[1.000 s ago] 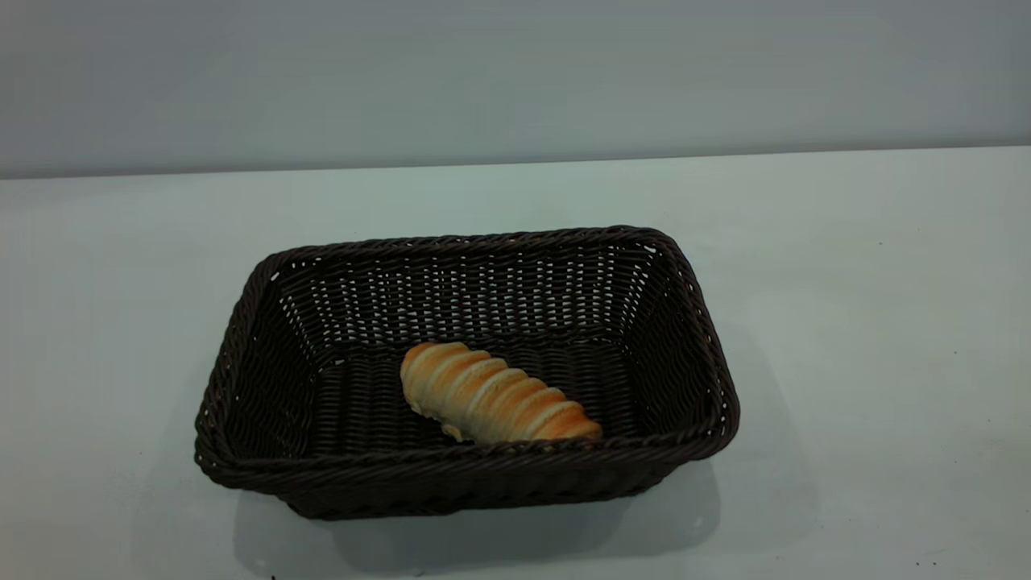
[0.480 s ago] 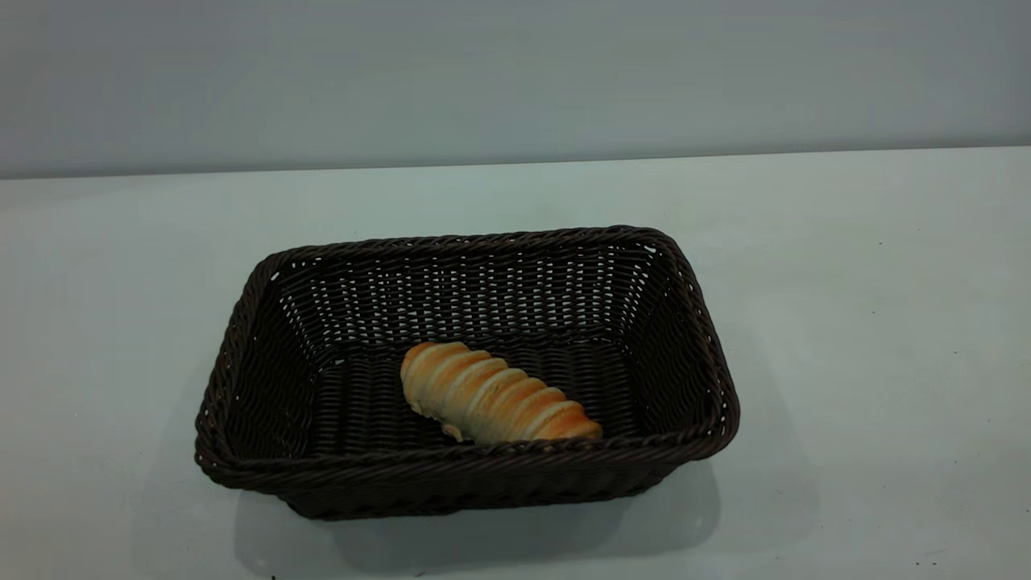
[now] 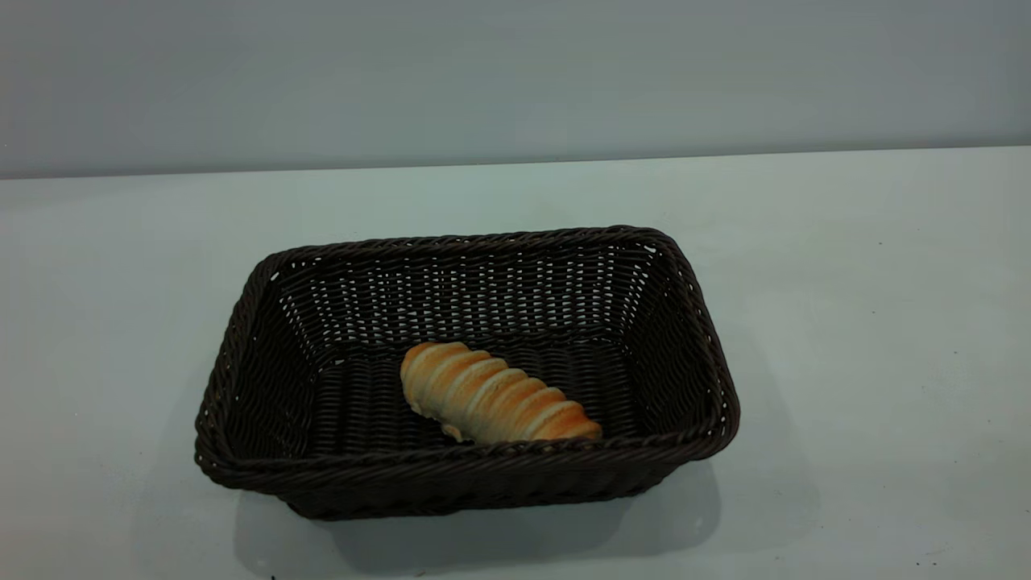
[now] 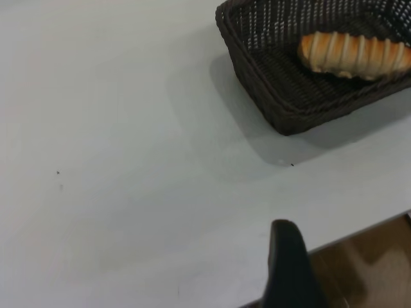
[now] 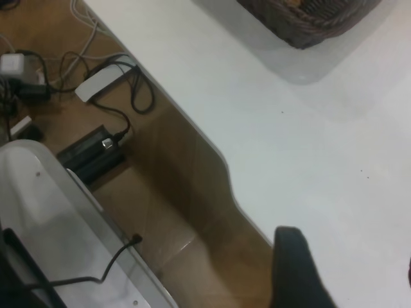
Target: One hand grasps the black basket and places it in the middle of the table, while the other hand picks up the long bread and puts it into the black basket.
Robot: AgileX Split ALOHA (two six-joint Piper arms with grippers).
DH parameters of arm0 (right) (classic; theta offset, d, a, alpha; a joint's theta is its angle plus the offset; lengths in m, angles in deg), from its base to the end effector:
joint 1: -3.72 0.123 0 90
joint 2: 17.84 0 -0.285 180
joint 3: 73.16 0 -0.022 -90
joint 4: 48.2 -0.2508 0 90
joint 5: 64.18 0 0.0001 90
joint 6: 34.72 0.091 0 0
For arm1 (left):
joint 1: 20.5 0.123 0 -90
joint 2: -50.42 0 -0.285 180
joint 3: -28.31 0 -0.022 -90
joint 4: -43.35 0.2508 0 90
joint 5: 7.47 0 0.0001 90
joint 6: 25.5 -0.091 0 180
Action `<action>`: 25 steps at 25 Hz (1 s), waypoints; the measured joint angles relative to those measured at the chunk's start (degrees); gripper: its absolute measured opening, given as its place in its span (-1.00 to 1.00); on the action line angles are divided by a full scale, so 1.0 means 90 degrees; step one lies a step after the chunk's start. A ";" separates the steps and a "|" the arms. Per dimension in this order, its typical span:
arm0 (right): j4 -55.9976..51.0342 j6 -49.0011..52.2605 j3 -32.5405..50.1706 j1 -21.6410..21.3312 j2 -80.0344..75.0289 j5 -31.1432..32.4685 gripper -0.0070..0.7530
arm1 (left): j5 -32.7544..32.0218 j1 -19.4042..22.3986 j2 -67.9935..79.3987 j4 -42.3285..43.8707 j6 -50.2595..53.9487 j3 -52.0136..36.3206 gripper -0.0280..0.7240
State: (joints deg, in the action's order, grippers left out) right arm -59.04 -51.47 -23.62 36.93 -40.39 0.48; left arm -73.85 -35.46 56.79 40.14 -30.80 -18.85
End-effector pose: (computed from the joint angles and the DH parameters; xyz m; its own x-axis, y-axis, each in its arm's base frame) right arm 0.0170 0.0297 0.2654 -0.4587 -0.5464 -0.7007 -0.7503 0.6606 -0.0240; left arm -0.0165 -0.0004 0.2760 -0.4590 0.1950 -0.8668 0.3337 0.9420 0.0352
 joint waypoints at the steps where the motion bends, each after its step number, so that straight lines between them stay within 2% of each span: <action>1: 0.0018 0.0000 0.0000 0.0000 0.0000 0.0000 0.07 | 0.0003 0.0000 0.0000 0.0000 0.0000 -0.0014 0.47; 16: 0.0098 -0.0024 0.0000 0.0000 0.1033 0.0030 0.07 | 0.0103 0.0000 0.0000 0.0170 0.0193 -0.0220 0.47; 25: 0.0031 -0.0024 0.0000 0.0000 0.1076 0.0082 0.07 | 0.0108 0.0000 0.0000 0.0170 0.0193 -0.0226 0.47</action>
State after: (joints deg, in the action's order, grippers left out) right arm -58.77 -51.69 -23.62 36.93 -30.71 1.21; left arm -72.87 -35.46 56.79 41.67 -29.07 -20.88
